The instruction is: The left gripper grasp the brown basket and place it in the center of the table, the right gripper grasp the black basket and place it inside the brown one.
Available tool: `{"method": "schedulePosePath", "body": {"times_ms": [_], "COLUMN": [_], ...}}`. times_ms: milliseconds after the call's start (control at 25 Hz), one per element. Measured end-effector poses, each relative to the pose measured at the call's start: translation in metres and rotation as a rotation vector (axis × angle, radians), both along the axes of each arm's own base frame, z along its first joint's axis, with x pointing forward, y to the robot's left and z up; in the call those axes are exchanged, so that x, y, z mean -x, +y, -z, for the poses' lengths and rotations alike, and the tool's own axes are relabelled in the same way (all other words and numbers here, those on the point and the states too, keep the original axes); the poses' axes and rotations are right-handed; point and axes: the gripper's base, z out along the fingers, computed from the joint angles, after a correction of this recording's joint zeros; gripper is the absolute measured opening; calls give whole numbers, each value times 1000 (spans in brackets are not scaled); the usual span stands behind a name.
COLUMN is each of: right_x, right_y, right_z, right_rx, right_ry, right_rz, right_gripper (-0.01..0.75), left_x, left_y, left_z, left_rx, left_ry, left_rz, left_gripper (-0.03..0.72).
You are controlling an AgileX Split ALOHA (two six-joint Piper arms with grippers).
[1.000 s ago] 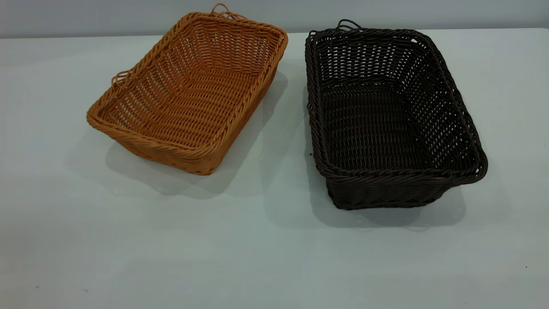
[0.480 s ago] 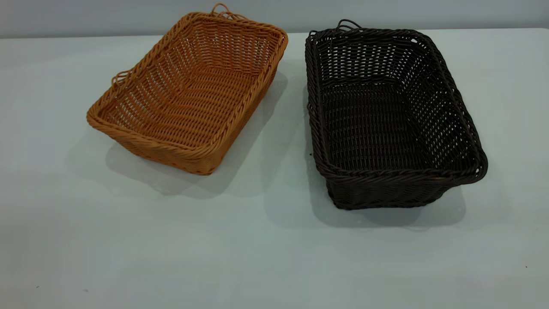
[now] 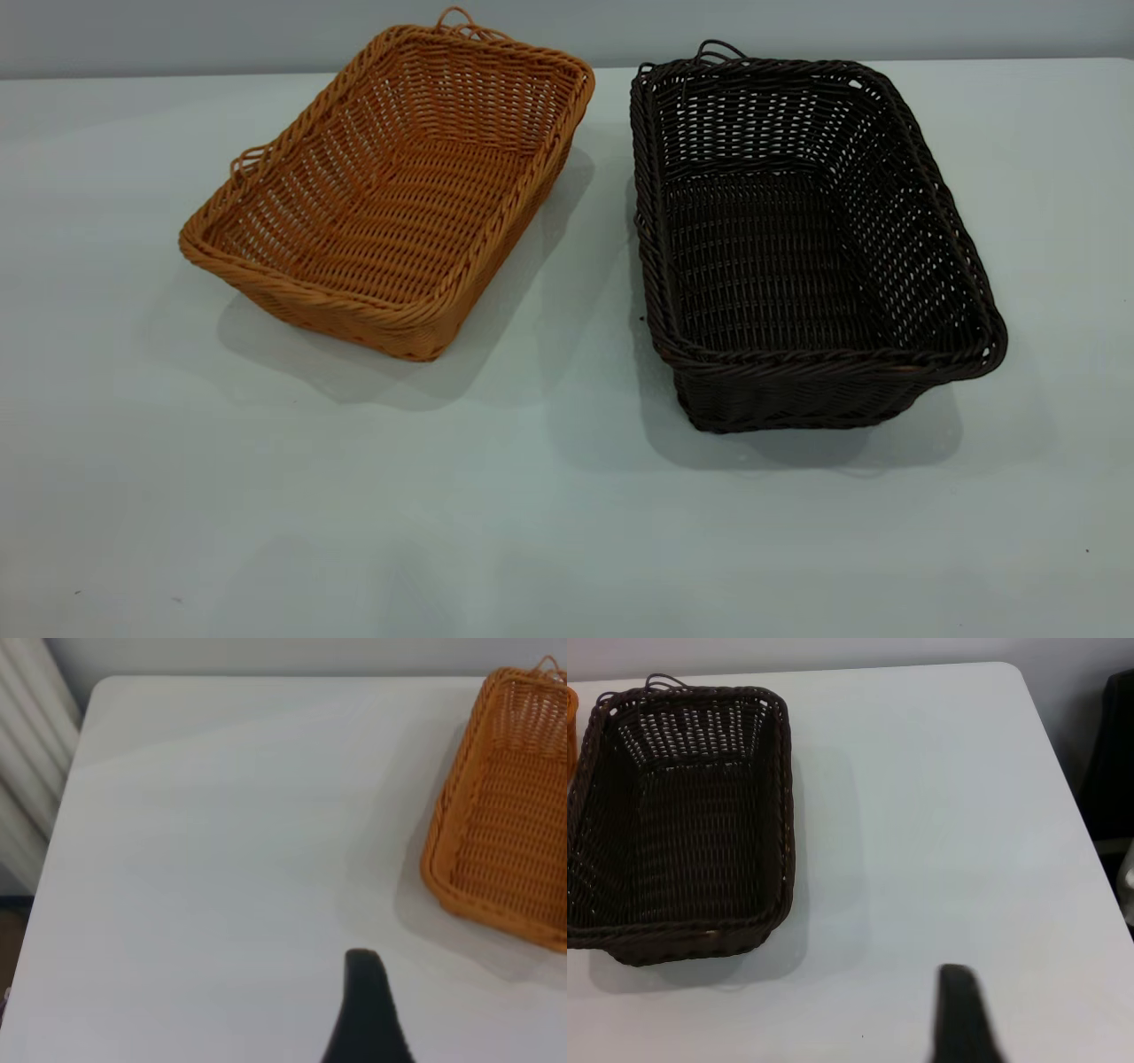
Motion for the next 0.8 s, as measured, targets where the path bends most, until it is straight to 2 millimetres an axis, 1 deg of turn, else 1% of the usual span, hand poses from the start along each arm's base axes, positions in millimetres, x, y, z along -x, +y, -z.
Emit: {"method": "schedulePosePath", "body": {"times_ms": [80, 160, 240, 280, 400, 600, 640, 680, 760, 800], "right_x": [0, 0, 0, 0, 0, 0, -1, -2, -4, -6], "right_y": [0, 0, 0, 0, 0, 0, 0, -1, -1, -1], "right_z": [0, 0, 0, 0, 0, 0, 0, 0, 0, 0], "right_rx": [0, 0, -4, -10, -19, -20, -26, -31, -40, -53], "right_ry": [0, 0, 0, 0, -1, 2, 4, 10, 25, 36], "right_rz": [0, 0, 3, 6, 12, 16, 20, 25, 33, 41], "right_gripper": [508, 598, 662, 674, 681, 640, 631, 622, 612, 610], "left_x": [-26, -53, -81, -96, -140, -208, -220, -231, -253, -262], "left_y": [-1, -4, -8, -11, -26, -59, -64, -69, -74, -76], "left_z": [-1, -2, -1, 1, 15, 53, 64, 70, 90, 96], "left_rx": [-5, 10, 36, 41, 20, -58, -70, -81, -92, -94], "left_ry": [23, 43, 39, 46, 80, 209, 238, 254, 309, 321], "left_rz": [8, 14, 26, 41, 120, 264, 283, 299, 311, 314], "left_gripper": [489, 489, 489, 489, 489, 489, 489, 489, 489, 489]}}
